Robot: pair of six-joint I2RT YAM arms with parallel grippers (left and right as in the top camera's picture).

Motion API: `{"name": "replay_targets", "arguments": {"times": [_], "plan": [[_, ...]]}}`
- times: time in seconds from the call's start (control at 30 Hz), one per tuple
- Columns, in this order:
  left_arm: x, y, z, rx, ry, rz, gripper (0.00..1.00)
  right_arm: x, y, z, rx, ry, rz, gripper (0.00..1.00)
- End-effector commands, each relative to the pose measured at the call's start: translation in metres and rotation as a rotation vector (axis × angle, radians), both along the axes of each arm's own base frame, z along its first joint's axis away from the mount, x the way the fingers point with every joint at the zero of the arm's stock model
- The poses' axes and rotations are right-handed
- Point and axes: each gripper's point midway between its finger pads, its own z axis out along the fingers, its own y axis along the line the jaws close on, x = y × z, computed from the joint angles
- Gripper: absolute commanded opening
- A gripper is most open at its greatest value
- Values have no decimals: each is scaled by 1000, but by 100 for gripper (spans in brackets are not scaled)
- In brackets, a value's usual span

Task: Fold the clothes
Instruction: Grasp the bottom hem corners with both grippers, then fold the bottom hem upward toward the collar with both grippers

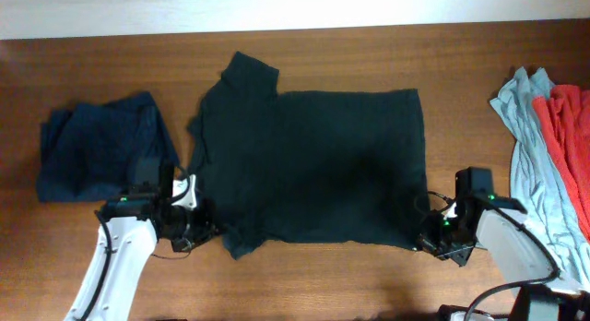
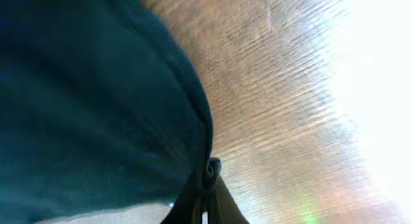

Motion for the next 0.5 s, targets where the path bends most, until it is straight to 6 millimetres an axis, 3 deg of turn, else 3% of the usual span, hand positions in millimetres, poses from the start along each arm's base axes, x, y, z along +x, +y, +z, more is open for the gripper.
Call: {"name": "replay_targets", "arguments": {"times": [0.0,0.13,0.2,0.4,0.47], "plan": [[18,3,42,30,-144,-24,1,17,-9,42,-44,-65,26,4],[19,13,69,98,-194,-31,1,23,-10,71,-45,-89,92,4],[21,13,71,99,-210,-32,0,30,-11,76,-49,-114,91,4],[41,18,71,130,-268,-21,0,58,-9,70,-23,-191,91,4],[52,20,69,140,-292,-17,1,81,-2,66,26,-256,95,4]]}}
